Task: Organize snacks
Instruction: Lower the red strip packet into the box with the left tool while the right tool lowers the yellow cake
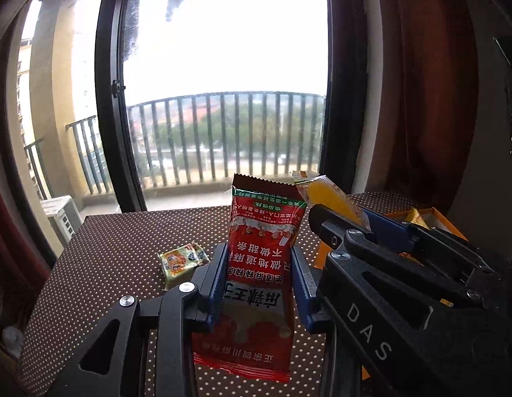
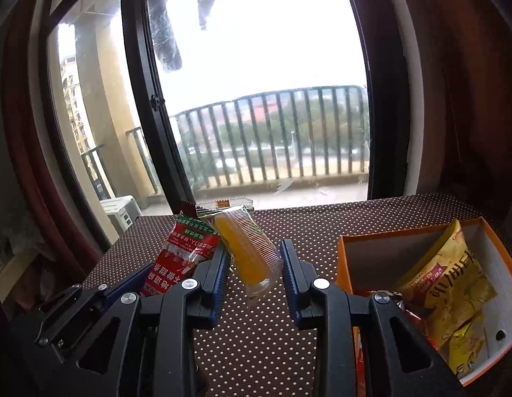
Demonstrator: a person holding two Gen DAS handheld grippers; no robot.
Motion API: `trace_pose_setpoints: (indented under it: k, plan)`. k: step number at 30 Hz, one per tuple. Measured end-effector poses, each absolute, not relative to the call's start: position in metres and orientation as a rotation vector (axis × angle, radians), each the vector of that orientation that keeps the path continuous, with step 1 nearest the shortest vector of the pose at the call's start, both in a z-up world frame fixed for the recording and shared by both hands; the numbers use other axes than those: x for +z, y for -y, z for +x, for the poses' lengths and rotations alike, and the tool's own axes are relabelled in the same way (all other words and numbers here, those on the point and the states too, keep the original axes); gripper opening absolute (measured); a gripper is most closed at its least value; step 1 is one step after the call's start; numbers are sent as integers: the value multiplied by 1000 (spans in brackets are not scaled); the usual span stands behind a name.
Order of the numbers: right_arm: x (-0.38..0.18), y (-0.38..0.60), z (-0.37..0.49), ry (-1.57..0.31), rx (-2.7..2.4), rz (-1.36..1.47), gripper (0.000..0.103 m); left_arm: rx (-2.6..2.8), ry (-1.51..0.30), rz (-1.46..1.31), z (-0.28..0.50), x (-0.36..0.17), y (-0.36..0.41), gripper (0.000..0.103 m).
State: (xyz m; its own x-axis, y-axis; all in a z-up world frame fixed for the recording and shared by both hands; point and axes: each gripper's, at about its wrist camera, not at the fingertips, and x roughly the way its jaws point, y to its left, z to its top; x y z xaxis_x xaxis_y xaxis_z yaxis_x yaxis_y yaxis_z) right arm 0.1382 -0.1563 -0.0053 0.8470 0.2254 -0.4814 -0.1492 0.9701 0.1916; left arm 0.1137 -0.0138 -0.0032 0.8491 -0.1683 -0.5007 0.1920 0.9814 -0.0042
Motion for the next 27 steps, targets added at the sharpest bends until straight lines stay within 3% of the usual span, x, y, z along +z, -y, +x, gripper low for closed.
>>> trace_pose_setpoints:
  k: [27]
  plan:
    - [-29,308,124,-503,-91,278,34,-473,-598,125,174,-37,125,37]
